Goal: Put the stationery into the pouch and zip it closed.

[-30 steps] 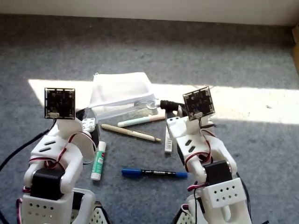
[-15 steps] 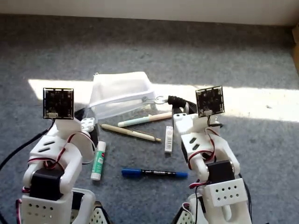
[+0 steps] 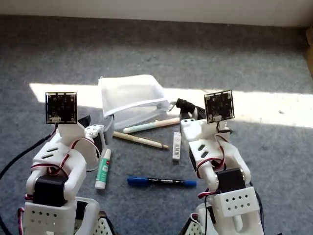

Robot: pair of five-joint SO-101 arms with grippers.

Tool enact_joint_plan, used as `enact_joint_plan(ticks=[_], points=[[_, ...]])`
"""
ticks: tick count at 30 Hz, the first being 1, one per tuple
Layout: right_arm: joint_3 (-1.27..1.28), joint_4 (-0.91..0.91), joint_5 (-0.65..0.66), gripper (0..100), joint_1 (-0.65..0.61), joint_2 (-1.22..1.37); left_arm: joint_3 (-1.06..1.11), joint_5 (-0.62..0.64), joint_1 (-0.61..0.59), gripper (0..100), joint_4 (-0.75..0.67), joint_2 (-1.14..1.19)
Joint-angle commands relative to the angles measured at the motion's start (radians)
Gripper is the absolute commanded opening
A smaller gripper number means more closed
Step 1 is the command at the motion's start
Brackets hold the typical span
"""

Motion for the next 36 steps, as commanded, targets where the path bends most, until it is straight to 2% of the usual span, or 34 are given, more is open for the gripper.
enact_joint_plan(ticks=[1, 6, 12, 16, 22, 26, 29, 33, 36], points=[[-0.065, -0.022, -0.011, 0.5, -0.004, -0.021, 0.013, 0.009, 0.018, 21, -0.012, 0.001], [-0.081, -0.021, -0.011, 0.5, -0.002, -0.021, 0.061, -0.063, 0.019, 15, -0.074, 0.002], [-0.081, -0.021, -0.011, 0.5, -0.002, -0.021, 0.093, -0.072, 0.022, 11, -0.118, 0.002], [-0.079, -0.021, -0.011, 0.5, -0.002, -0.021, 0.088, -0.072, 0.022, 1, -0.121, 0.002], [-0.081, -0.019, -0.011, 1.2, -0.002, -0.021, 0.051, -0.068, 0.019, 1, -0.115, 0.002], [-0.097, 0.035, -0.006, 13.4, -0.001, -0.021, -0.039, -0.068, 0.016, 1, -0.017, 0.002], [-0.179, 0.154, -0.003, 21.5, -0.001, -0.021, -0.104, -0.068, -0.035, 1, 0.026, 0.002], [-0.28, 0.285, 0.068, 21.7, -0.002, -0.016, -0.151, -0.072, -0.07, 1, 0.031, 0.002], [-0.308, 0.308, 0.091, 21.7, -0.002, -0.015, -0.183, -0.072, -0.071, 1, 0.034, 0.002]])
